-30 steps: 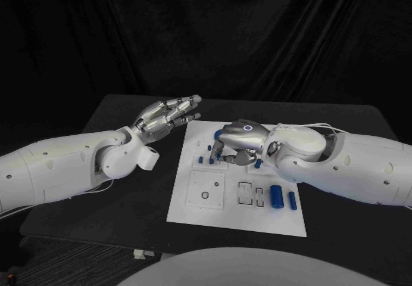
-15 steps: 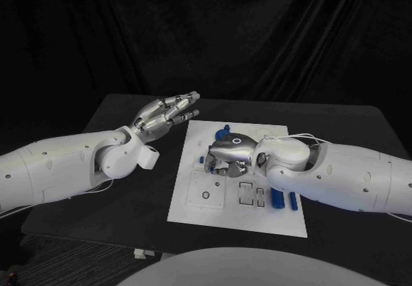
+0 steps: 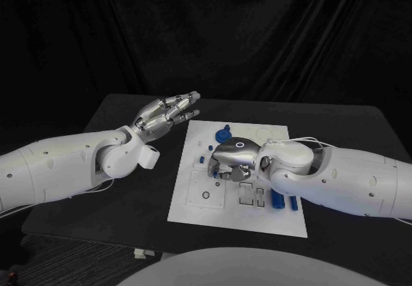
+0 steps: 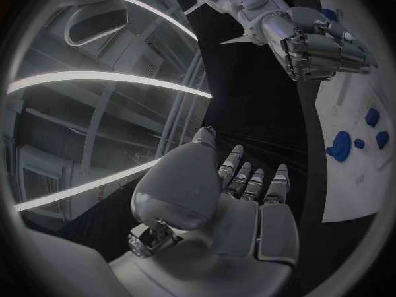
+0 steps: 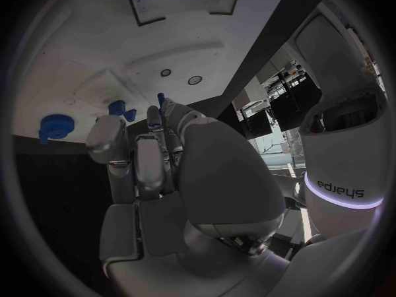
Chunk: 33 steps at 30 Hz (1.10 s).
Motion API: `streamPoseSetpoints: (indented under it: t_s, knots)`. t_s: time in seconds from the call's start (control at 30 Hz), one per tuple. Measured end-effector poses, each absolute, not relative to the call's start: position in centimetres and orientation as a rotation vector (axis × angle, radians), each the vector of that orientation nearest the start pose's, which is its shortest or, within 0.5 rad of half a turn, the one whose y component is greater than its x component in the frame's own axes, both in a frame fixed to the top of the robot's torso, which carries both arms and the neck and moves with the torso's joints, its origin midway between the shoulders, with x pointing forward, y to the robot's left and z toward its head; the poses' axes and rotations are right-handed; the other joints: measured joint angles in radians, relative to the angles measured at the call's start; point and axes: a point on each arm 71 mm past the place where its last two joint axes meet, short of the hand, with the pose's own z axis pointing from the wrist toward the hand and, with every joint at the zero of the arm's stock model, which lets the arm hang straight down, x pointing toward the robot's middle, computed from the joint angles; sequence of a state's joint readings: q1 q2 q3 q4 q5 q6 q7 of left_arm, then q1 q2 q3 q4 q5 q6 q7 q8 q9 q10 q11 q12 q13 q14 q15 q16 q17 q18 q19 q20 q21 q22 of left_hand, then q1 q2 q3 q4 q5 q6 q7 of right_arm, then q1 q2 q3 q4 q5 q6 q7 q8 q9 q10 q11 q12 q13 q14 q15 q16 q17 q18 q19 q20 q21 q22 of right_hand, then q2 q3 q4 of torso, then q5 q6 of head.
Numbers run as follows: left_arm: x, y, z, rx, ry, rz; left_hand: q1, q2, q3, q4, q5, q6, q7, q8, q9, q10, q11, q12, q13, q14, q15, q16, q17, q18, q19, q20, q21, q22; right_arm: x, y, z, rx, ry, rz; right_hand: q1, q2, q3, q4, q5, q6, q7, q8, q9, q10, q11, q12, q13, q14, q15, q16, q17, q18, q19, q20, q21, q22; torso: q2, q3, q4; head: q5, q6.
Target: Assemble the parts on the task board
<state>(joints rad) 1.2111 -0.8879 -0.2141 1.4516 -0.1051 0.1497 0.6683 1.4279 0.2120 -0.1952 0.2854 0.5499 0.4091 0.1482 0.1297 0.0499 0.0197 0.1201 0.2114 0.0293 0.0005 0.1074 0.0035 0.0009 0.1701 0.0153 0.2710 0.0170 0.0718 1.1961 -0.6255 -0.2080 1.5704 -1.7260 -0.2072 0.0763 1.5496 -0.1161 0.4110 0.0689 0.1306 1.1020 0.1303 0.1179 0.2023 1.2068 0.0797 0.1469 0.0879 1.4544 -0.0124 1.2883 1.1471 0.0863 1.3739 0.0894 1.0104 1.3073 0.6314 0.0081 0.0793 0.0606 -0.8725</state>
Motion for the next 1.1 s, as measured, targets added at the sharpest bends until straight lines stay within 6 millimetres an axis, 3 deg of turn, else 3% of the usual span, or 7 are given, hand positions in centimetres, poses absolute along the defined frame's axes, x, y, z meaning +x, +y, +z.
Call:
streamPoseSetpoints:
  t_s: [0.6,1.1]
  knots:
    - [46.4,23.2,-21.8,-0.851,1.538,-1.928,0.0,0.0,0.0,0.0,0.0,0.0,0.0,0.0,0.0,0.0,0.0,0.0,0.0,0.0,0.007,0.0,0.001,0.0,0.0,0.0,0.0,0.001,40.6,-7.8,-24.8,-0.798,1.703,0.91,0.0,0.0,0.0,0.0,-0.001,0.0,0.0,0.0,0.0,0.009,-0.009,0.004,0.002,0.0,0.0,-0.006,-0.004,0.0,0.0,0.0,-0.004,0.001,0.0,0.0,0.0001,0.012,0.0]
    - [46.5,23.0,-21.9,-0.854,1.556,-1.927,0.0,0.0,0.0,0.0,0.0,0.0,0.0,0.004,0.0,-0.004,0.004,-0.004,0.0,0.0,0.014,0.0,0.0,0.0,0.0,0.0,0.0,0.002,40.5,-8.2,-25.8,-0.782,1.722,0.908,0.0,0.0,0.003,-0.003,-0.001,0.0,0.0,-0.001,0.001,0.018,-0.017,0.004,0.004,0.0,0.0,-0.006,-0.004,0.0,0.0,0.0,-0.004,0.001,0.0,0.0,0.0001,0.011,0.0]
